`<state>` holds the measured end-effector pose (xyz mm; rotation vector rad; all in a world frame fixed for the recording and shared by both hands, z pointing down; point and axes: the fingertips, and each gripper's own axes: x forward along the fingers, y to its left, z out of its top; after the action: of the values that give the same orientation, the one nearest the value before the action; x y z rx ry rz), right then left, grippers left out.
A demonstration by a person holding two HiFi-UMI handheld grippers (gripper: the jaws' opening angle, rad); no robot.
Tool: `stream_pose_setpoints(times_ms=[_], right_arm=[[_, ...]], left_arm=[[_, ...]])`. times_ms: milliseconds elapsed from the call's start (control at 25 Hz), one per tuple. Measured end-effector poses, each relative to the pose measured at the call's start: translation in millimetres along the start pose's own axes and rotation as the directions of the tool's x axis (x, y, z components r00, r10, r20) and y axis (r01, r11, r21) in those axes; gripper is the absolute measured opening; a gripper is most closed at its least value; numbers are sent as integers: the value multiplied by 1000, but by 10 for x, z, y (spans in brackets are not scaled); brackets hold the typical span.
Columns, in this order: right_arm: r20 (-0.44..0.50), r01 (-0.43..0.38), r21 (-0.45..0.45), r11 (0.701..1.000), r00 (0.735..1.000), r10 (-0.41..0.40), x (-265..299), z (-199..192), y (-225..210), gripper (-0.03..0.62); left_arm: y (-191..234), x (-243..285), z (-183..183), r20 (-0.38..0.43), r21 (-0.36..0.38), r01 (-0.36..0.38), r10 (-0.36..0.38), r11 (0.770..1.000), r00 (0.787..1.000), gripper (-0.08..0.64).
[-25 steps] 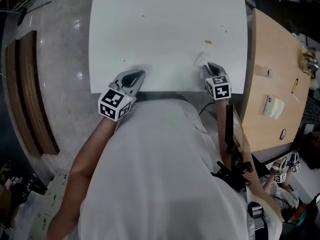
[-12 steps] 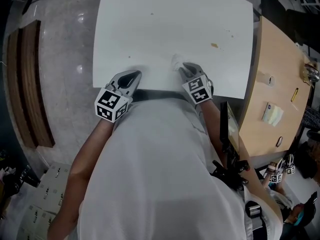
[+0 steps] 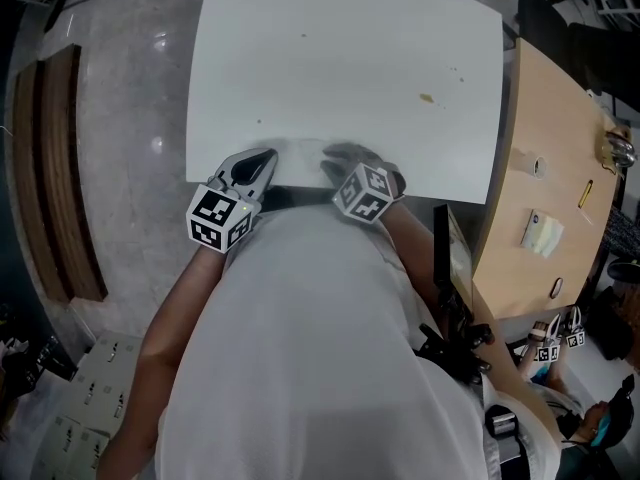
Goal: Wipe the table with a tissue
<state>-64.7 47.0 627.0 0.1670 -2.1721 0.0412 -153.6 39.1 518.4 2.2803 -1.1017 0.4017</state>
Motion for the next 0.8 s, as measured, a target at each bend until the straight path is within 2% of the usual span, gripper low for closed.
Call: stream_pose_setpoints(times_ms=[80,200,360,480,560,640,800], right_arm=[[-22,55,80,995,998,-54,-156,-248,-113,55],[-81,149,202,968,987,-135,-415,-633,-362,55],[-171,299,310,903,951,-256,-766,-1163,-670,55],[-226,393,340,854,916,-331,-857,-1277,-824,55],[-192,390,378,840,920,-341,-783,-1169,-851,55],[-127,338,375,863,941,-313,-629,-939,-817,55],[-67,226,248,942,974,-216,-239,-385,-681,55]], left_arm=[[0,-19,-9,5,-6,0,0,1000,1000,8],[35,-49,-6,14,-12,-2,3,1000,1000,8],[86,-74,-16,24,-20,-1,2,1000,1000,8],[132,-148,-28,35,-33,-17,18,999,999,8],[148,-195,-51,33,-37,-29,30,999,999,8],[154,-232,-71,31,-38,-37,39,999,999,8],[235,-329,-90,47,-52,-71,73,996,996,8]])
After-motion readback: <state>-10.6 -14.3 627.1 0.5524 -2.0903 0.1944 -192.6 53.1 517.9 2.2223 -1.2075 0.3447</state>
